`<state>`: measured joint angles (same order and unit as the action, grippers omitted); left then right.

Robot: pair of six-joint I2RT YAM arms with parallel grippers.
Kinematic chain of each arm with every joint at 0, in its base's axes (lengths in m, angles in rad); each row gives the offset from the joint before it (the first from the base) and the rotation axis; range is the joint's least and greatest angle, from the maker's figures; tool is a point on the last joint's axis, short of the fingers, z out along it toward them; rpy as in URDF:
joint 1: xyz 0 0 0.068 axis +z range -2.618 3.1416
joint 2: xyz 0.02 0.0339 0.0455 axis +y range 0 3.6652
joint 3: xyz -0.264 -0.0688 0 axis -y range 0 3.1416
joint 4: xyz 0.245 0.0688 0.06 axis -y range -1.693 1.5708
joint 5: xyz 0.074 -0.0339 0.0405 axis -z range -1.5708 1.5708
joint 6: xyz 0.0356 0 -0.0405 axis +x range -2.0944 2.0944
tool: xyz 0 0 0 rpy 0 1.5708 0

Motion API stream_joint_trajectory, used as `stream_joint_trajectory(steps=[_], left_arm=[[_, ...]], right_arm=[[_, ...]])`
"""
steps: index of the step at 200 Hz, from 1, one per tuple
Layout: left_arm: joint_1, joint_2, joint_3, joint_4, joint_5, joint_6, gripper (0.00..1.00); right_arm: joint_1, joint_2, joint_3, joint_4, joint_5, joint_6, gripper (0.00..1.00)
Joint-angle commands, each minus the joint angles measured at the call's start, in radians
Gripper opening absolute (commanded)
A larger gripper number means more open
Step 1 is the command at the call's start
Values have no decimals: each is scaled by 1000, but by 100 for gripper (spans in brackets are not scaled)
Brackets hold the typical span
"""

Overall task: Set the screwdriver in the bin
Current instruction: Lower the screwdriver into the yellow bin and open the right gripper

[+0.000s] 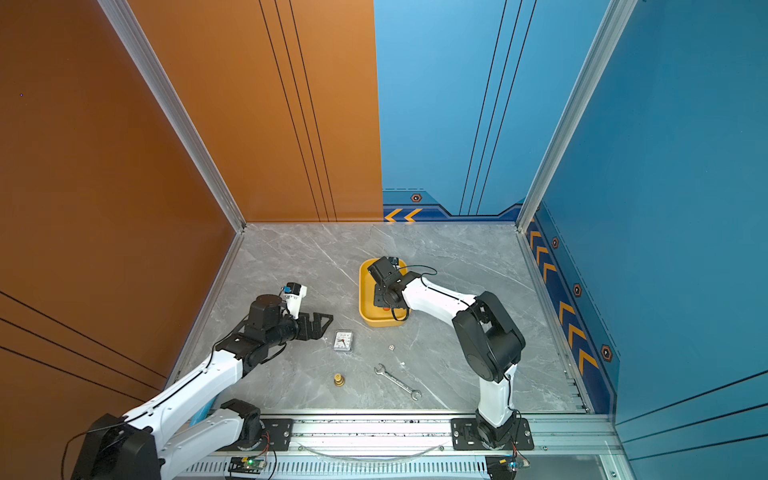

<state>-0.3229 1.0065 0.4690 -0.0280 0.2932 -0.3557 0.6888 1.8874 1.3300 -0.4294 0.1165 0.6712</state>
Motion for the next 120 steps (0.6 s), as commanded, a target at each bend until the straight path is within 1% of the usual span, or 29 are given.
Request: stream_joint_trajectory(steps=[1,23,63,68,99,120], left_arm=[[-10,-3,18,-20,20,26,98],[-10,-2,18,-23,15,27,98],[-10,2,27,-30,13,33,98],[-9,3,26,-30,13,34,98],[-10,-6,18,-34,6,34,98],[-10,-14,16,-42,0,32,98]], right_arm=[[5,47,32,-28,30,19,0],[6,76,45,-38,35,20,0],[6,76,34,-43,42,15,0],[35,74,31,-45,45,12,0],[41,69,36,-78,54,-23,0],[41,73,49,-109,58,-45,15]])
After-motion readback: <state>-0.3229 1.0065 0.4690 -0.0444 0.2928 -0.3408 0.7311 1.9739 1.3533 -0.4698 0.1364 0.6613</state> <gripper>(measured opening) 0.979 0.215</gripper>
